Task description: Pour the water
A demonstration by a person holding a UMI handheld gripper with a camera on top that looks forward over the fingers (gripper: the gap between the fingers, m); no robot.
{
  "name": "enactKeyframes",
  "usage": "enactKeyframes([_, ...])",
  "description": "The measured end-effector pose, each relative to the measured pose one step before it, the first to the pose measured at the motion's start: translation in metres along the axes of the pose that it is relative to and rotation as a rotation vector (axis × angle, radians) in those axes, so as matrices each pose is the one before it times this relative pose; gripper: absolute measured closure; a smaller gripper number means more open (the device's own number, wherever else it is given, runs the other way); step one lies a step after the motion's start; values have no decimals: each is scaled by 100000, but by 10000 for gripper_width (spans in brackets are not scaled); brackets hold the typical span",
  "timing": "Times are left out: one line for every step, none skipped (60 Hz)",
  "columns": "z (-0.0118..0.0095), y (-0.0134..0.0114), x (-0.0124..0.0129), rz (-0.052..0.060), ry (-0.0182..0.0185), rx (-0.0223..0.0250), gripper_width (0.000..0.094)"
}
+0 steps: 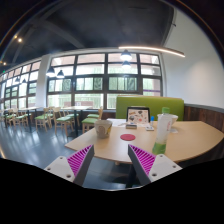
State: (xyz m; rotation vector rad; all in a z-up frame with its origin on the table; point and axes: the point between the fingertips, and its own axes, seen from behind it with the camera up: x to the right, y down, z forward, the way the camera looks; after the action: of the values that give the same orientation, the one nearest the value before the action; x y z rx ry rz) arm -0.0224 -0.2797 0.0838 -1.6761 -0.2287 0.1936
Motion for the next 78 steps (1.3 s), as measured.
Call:
enactKeyframes([5,-44,275,331,796,216,151])
enactKeyframes([-908,-12,-225,477,1100,303,151])
enactKeyframes([933,-156,953,351,979,480,151])
enactKeyframes([-905,1,-77,382,1351,202,151])
enactKeyframes([951,-83,1044,90,1067,156,152])
enactKeyframes([0,-83,612,59,1298,93,153])
enactKeyframes([-916,-3,172,117,1403,54,155])
enactKeyframes([994,-124,1171,-48,1016,146,153])
enactKeyframes([67,-75,715,39,1090,46,154])
enactKeyframes([107,-57,710,5,1102,43,154])
enactKeyframes([75,-49,706,3,1077,92,154])
enactKeyframes([319,-23,1174,-1,833,145,154])
enactKeyframes([232,-97,945,82,936,-5,154])
enactKeyframes([242,21,856,-23,1034,-47,155])
enactKeyframes([219,0,728,52,1027,-9,155])
enactKeyframes([224,-45,743,6,873,153,154])
enactKeyframes([36,271,-338,-100,1282,247,154])
enactKeyframes([284,46,703,35,972,5,154])
enactKeyframes([476,395,240,66,1183,76,153])
enactKeyframes([716,-314,1242,152,833,-191,151])
enactKeyframes([355,6,579,184,1038,119,152])
enactKeyframes([365,1,585,170,1016,260,153])
enactKeyframes([414,-4,597,173,1111,305,154])
enactKeyframes([430,-37,586,65,1114,377,155])
enactKeyframes([479,-64,555,38,1049,394,155])
enactKeyframes([498,-75,492,48,849,263,156])
enactKeyframes([163,348,-116,48,914,226,159])
enactKeyframes([-385,-245,228,46,520,-201,155])
enactKeyframes([698,62,331,97,372,-98,154])
enactKeyframes([1949,259,737,168,-22,-10,148])
enactKeyframes([805,125,165,166,-21,-48,145])
enactKeyframes([744,85,174,75,5,-55,143])
enactKeyframes([758,85,122,42,69,-217,144])
enactKeyframes([755,97,114,68,67,-201,144])
enactKeyframes([117,-11,-138,21,33,31,144])
enactKeyframes([613,-74,4,14,-172,358,146])
enactKeyframes([985,53,-30,-81,-100,899,144])
enactKeyframes([554,-180,16,3,-120,995,146])
enactKeyframes([533,-224,25,-161,-68,985,146])
enactKeyframes([502,-185,43,-247,81,808,147])
enactKeyframes([521,-167,75,-254,247,787,152])
enactKeyframes([487,-235,116,-126,393,968,164])
enactKeyframes([448,-237,134,31,544,979,183])
enactKeyframes([432,-112,-86,89,659,675,194])
enactKeyframes([371,-4,141,192,689,236,258])
enactKeyframes([319,33,138,172,623,-44,379])
enactKeyframes([312,122,86,294,465,-302,500])
enactKeyframes([166,203,11,1060,295,-607,501])
enactKeyframes([96,-37,26,988,171,410,503])
enactKeyframes([-49,-96,33,297,250,343,513])
enactKeyframes([74,32,-63,-173,-341,85,536])
enactKeyframes([14,-33,-55,-485,-379,295,550])
enactKeyframes([-2,-45,-5,-686,-223,377,563])
enactKeyframes([2,-26,28,-700,-141,303,574])
enactKeyframes([28,-33,-23,-288,-305,275,595])
enactKeyframes([-41,19,-115,231,-617,26,603])
enactKeyframes([-40,-51,-130,281,-776,264,625])
enactKeyframes([104,188,-229,-57,-363,-211,648])
enactKeyframes([-6,15,52,-114,-23,-82,648])
enactKeyframes([5,4,-36,-257,-282,-80,649])
enactKeyframes([11,23,-105,-90,-442,-313,649])
enactKeyframes([-10,11,-41,-89,-287,-284,649])
enactKeyframes([30,-21,-79,-397,-306,-291,679])
enactKeyframes([-140,-5,-46,-262,-117,-769,679])
enactKeyframes([67,26,-24,-571,25,-636,678])
enactKeyframes([57,127,-181,-1243,201,-506,678])
enactKeyframes([81,-33,-70,-1813,-12,-729,677])
enactKeyframes([118,-200,-105,-2164,105,-315,678])
enactKeyframes([108,-313,-87,-2393,225,99,678])
enactKeyframes([149,-438,-87,-2786,181,280,678])
enactKeyframes([193,-456,-101,-3139,245,90,679])
enactKeyframes([220,-510,-106,-3305,473,-84,678])
enactKeyframes([104,-836,-38,-3473,-154,-360,679])
enactKeyframes([253,-666,-273,-3865,-55,133,680])
enactKeyframes([268,-698,-1002,-4155,343,604,680])
enactKeyframes([351,-887,-416,-4398,-285,565,679])
enactKeyframes([282,-902,-432,-4769,-99,630,680])
enactKeyframes([325,-920,-393,-5424,25,454,680])
